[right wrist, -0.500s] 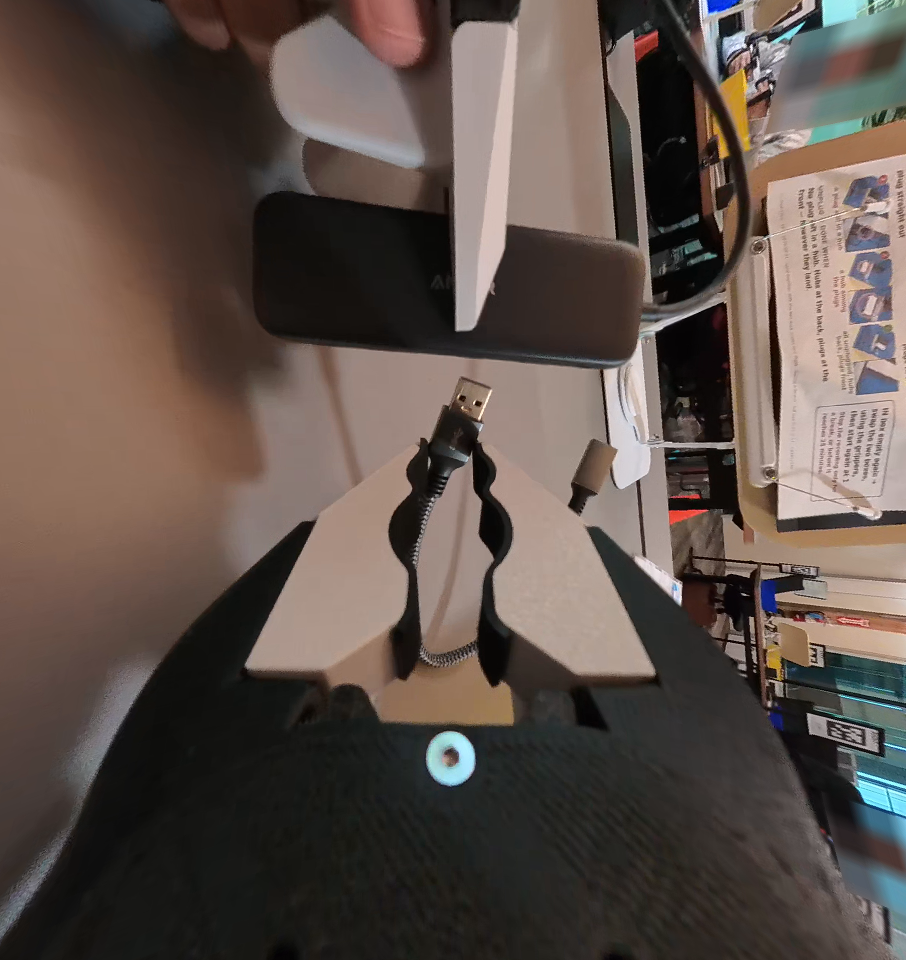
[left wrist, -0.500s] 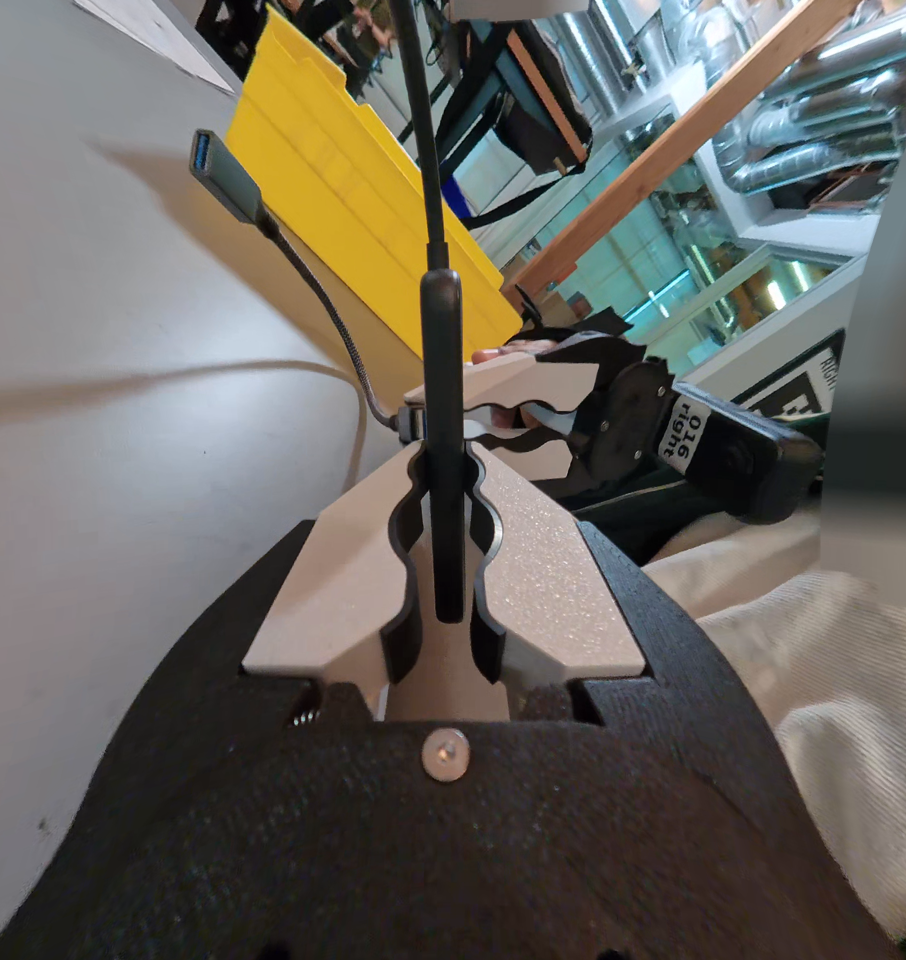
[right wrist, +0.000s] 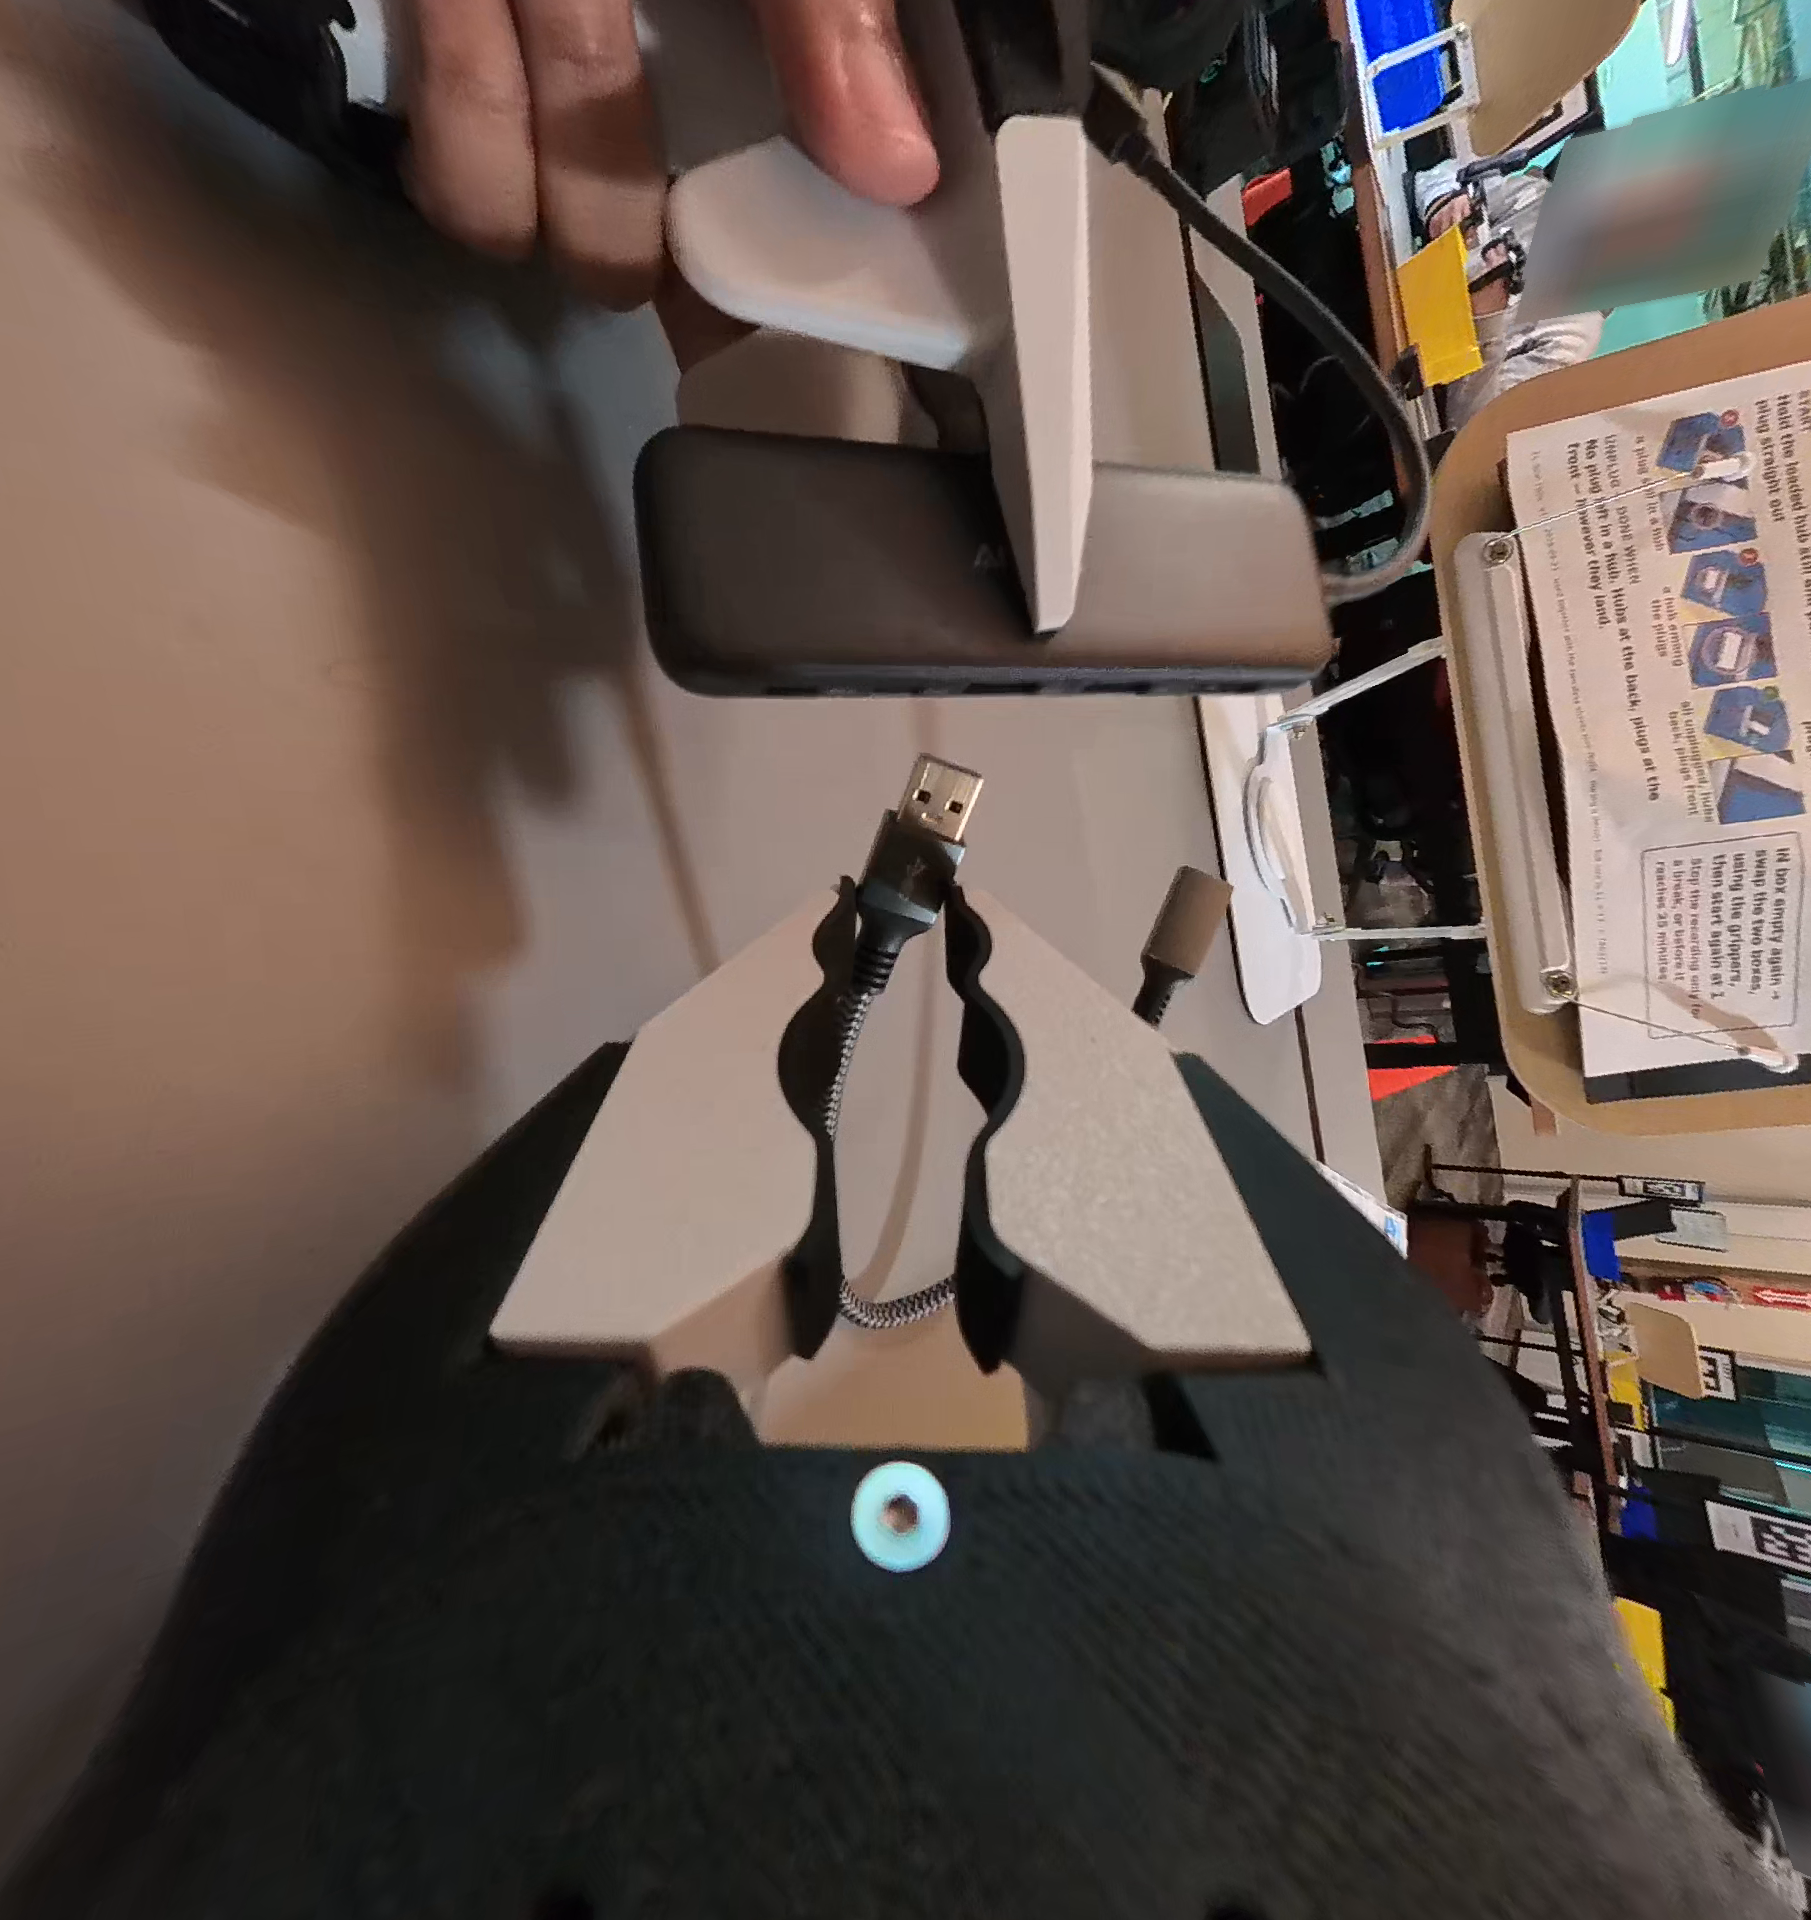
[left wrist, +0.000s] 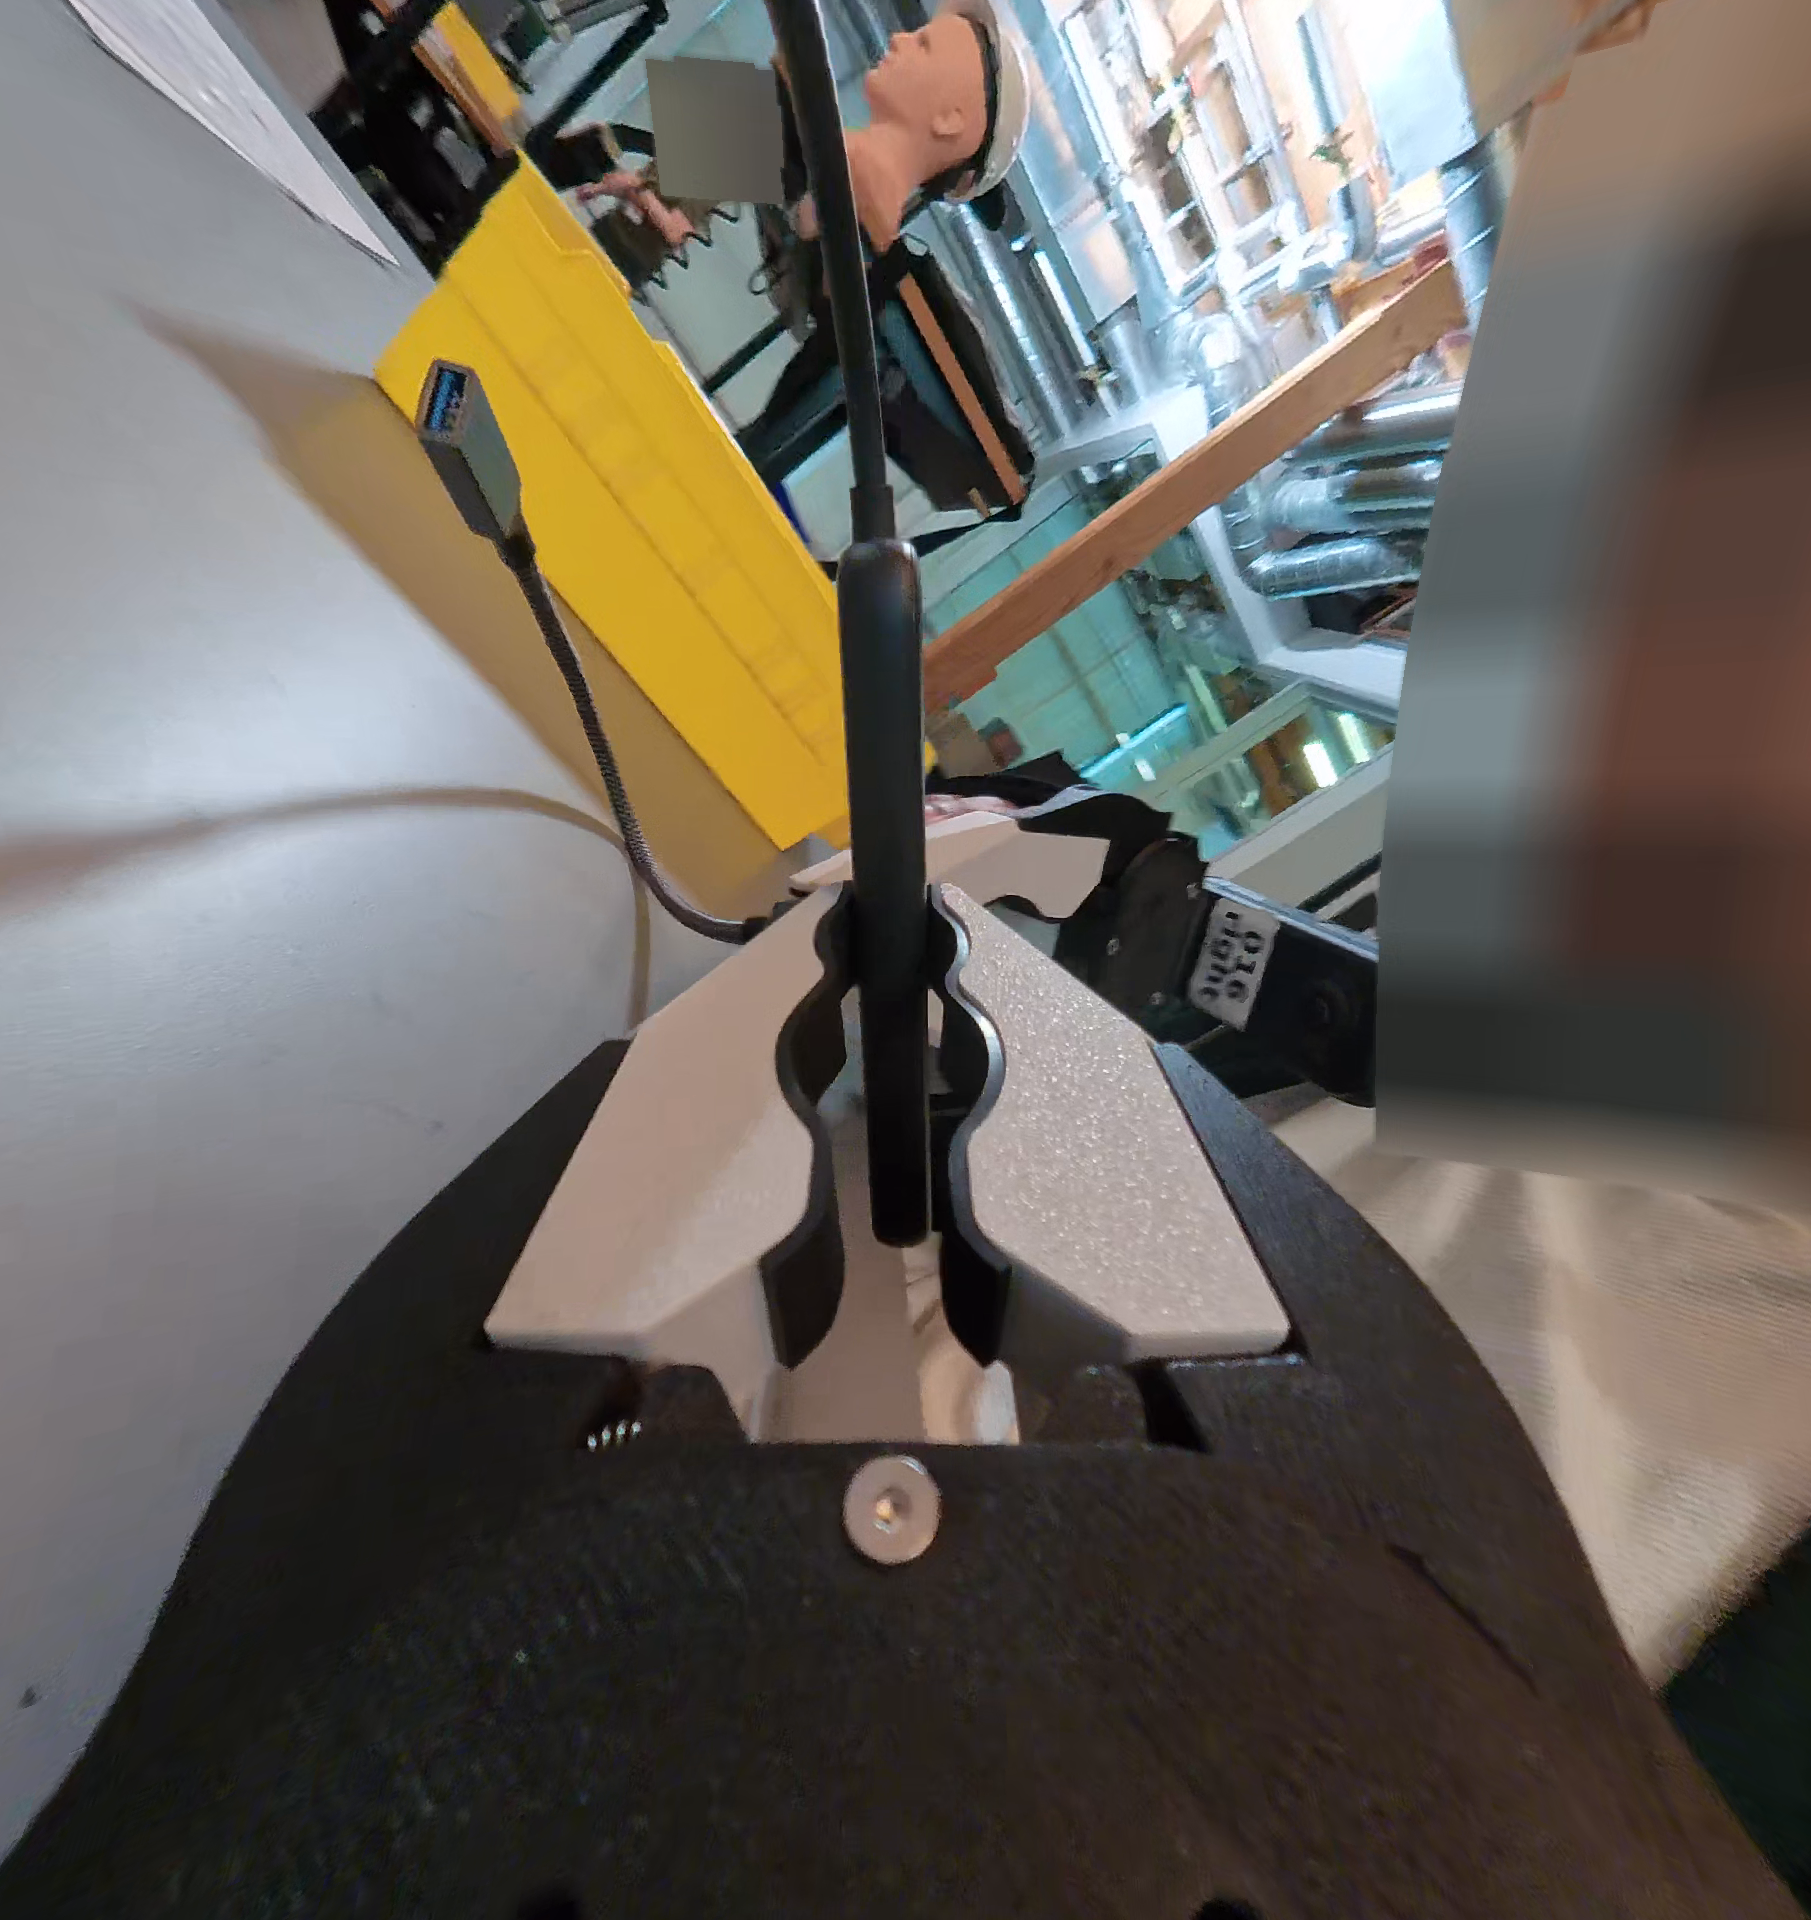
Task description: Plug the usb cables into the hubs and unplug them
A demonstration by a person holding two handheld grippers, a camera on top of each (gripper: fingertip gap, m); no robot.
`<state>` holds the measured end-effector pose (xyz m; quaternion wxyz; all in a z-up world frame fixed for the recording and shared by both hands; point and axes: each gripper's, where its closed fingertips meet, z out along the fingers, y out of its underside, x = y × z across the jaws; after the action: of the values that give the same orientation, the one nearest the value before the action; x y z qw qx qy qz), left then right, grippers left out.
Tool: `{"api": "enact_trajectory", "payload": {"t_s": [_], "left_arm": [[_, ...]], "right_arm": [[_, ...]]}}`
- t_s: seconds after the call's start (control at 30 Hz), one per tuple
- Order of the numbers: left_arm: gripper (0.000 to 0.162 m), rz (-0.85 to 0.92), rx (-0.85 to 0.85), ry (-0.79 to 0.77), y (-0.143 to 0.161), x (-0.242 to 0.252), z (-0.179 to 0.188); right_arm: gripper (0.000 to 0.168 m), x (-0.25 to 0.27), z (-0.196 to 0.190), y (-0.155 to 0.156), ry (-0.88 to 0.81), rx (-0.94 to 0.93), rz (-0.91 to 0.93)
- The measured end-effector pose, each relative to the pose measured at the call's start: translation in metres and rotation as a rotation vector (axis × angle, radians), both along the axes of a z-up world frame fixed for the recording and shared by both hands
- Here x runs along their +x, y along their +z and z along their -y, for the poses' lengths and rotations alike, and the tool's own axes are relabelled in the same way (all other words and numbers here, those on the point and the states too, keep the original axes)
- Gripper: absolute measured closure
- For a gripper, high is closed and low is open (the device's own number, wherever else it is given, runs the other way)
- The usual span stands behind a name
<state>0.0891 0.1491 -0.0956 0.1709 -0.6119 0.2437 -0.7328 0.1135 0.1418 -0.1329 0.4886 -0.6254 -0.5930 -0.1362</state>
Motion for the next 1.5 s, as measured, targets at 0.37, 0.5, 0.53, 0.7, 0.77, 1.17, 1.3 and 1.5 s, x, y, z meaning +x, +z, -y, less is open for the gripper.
{"api": "enact_trajectory", "payload": {"t_s": [0.37,0.5,0.53,0.7,0.77,1.17,1.3,1.5], "left_arm": [[0.154,-0.252,0.364,0.059,-0.023,0.01,0.009],[0.154,-0.298,0.388,0.068,-0.028,0.011,0.008],[0.154,-0.309,0.388,0.069,-0.03,0.011,0.008],[0.154,-0.24,0.287,0.051,-0.025,0.009,0.007],[0.154,-0.187,0.208,0.035,-0.021,0.007,0.006],[0.154,-0.31,0.215,0.01,-0.039,0.006,0.008],[0.154,-0.349,0.216,0.007,-0.045,0.004,0.006],[0.154,-0.333,0.242,-0.055,-0.043,0.008,0.019]], "right_arm": [[0.153,0.004,-0.002,-0.01,-0.026,0.008,0.093],[0.152,0.004,-0.001,-0.015,-0.026,0.037,0.17],[0.152,0.005,-0.001,-0.016,-0.027,0.046,0.188],[0.152,0.003,-0.002,-0.012,-0.021,0.083,0.191],[0.152,0.001,0.0,-0.006,-0.018,0.079,0.141],[0.153,0.001,0.004,-0.017,0.024,0.06,0.188],[0.153,-0.004,0.009,-0.023,0.06,0.069,0.247],[0.153,-0.001,0.006,-0.022,0.022,0.036,0.213]]}}
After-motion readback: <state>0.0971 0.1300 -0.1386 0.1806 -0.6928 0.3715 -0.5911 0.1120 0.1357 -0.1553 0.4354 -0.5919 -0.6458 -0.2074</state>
